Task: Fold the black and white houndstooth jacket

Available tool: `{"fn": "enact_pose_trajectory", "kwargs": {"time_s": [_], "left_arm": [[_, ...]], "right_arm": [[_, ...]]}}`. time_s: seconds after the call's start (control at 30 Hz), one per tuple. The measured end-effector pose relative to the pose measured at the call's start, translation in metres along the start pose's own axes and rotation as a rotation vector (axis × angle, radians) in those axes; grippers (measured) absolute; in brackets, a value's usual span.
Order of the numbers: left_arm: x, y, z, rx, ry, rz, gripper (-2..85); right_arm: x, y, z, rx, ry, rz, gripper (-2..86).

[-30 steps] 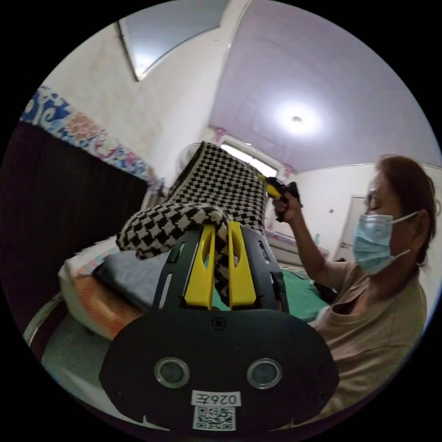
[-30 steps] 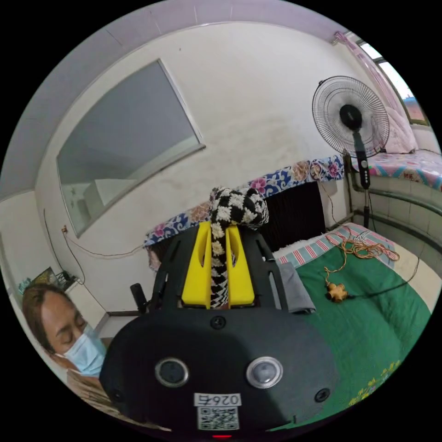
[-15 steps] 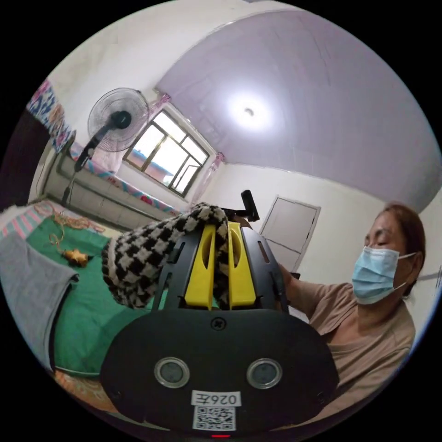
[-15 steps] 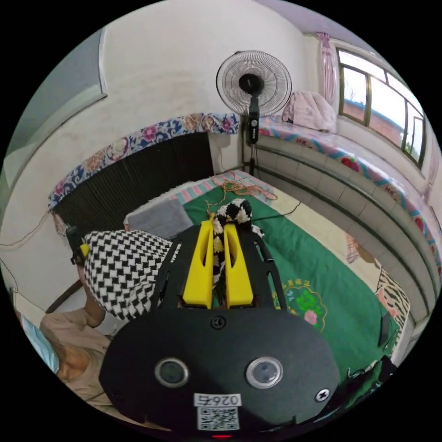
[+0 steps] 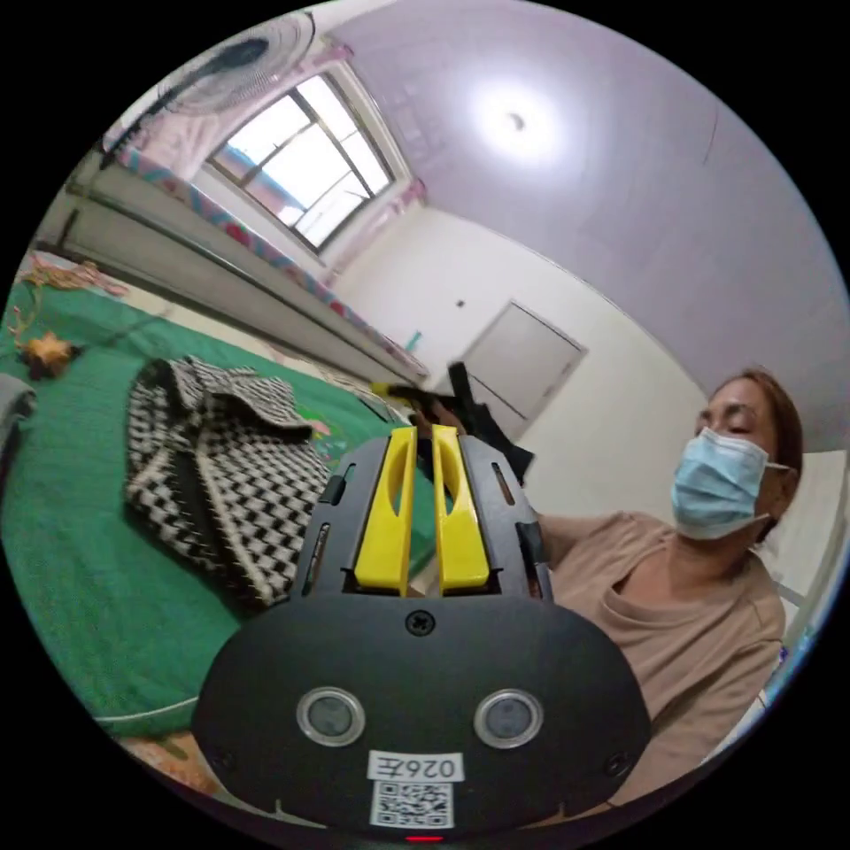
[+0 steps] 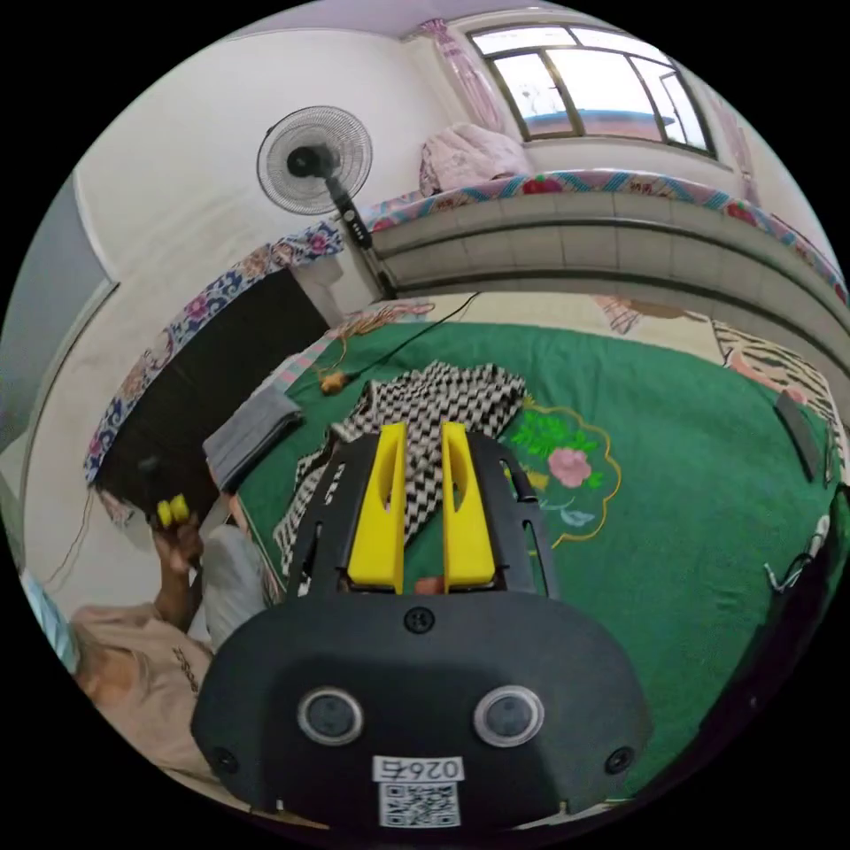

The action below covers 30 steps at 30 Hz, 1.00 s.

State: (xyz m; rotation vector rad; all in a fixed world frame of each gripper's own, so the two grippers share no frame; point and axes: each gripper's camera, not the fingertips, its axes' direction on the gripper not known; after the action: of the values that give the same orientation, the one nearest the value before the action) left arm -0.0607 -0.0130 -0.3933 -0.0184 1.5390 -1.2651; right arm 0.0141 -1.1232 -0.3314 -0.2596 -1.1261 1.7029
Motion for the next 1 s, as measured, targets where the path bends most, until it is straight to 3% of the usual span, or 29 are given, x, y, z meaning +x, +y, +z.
{"fn": "enact_pose_trajectory", "kwargs": {"time_s": [0.1,0.17,0.23,0.33,0.4,0.47,0.53,0.63,0.77,1.0], "left_arm": [[-0.012,-0.023,0.004,0.041,-0.291,0.038,4.1],[-0.036,-0.046,0.037,-0.061,-0.523,0.037,4.8],[-0.067,-0.063,0.068,-0.14,-0.602,0.017,5.2],[-0.129,-0.086,0.124,-0.242,-0.577,-0.068,6.5],[-0.16,-0.095,0.156,-0.27,-0.558,-0.092,12.0],[-0.188,-0.101,0.198,-0.294,-0.613,-0.033,24.6],[-0.204,-0.103,0.231,-0.376,-0.706,0.024,26.2],[-0.228,-0.11,0.275,-0.535,-0.792,0.087,24.0],[-0.262,-0.132,0.322,-0.659,-0.746,0.089,19.5],[-0.308,-0.142,0.357,-0.627,-0.643,0.0,6.7]], "right_arm": [[-0.008,0.052,0.01,-0.044,-0.056,-0.05,5.5],[-0.021,0.076,0.017,-0.058,-0.108,-0.089,5.4],[-0.04,0.093,0.025,-0.07,-0.163,-0.148,5.6],[-0.078,0.117,0.035,-0.092,-0.199,-0.298,7.2],[-0.106,0.137,0.041,-0.11,-0.176,-0.428,10.4],[-0.121,0.153,0.048,-0.129,-0.089,-0.505,12.7],[-0.129,0.168,0.06,-0.169,0.006,-0.57,14.0],[-0.129,0.187,0.067,-0.178,0.025,-0.595,15.2],[-0.122,0.201,0.054,-0.142,0.041,-0.6,14.8],[-0.101,0.219,0.043,-0.152,0.098,-0.647,13.1]]}}
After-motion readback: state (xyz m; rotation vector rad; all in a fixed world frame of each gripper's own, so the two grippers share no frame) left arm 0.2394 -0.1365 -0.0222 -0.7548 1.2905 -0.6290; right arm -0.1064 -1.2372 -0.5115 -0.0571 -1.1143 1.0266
